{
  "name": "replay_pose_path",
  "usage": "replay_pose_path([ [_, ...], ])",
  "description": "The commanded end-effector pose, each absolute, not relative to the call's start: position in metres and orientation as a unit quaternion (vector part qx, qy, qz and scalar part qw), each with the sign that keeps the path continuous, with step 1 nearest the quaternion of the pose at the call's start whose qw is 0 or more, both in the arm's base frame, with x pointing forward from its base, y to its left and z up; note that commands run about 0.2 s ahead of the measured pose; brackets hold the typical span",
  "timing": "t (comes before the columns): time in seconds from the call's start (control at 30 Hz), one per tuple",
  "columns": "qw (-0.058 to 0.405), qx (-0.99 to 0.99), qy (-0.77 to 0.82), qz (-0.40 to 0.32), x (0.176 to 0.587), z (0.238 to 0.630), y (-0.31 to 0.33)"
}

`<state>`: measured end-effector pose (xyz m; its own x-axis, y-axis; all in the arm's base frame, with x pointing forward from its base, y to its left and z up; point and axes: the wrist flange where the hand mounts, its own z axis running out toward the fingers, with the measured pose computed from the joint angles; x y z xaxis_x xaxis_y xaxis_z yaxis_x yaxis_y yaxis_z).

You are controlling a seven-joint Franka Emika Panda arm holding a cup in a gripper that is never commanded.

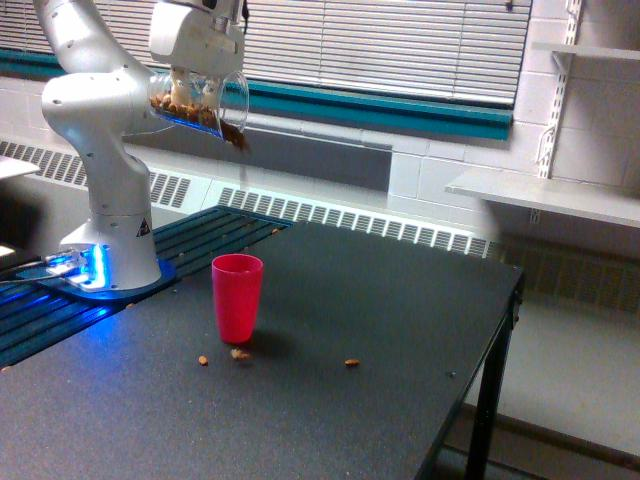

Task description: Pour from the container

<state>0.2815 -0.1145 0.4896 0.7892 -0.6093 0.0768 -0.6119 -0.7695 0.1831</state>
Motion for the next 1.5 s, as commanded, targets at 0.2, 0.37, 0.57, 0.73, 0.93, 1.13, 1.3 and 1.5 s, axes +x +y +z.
replay_pose_path([
  [0.2,0.112,0.939,-0.327,-0.005,0.268,0.507,-0.106],
  [0.37,0.116,0.938,-0.326,-0.013,0.262,0.510,-0.103],
  [0.57,0.119,0.939,-0.323,-0.019,0.259,0.512,-0.100],
  [0.73,0.120,0.938,-0.323,-0.022,0.259,0.512,-0.099],
  [0.93,0.124,0.939,-0.319,-0.028,0.261,0.514,-0.097],
  [1.13,0.129,0.941,-0.311,-0.036,0.266,0.520,-0.098],
  [1.3,0.135,0.941,-0.307,-0.043,0.271,0.527,-0.099],
  [1.5,0.142,0.942,-0.301,-0.053,0.275,0.535,-0.100],
])
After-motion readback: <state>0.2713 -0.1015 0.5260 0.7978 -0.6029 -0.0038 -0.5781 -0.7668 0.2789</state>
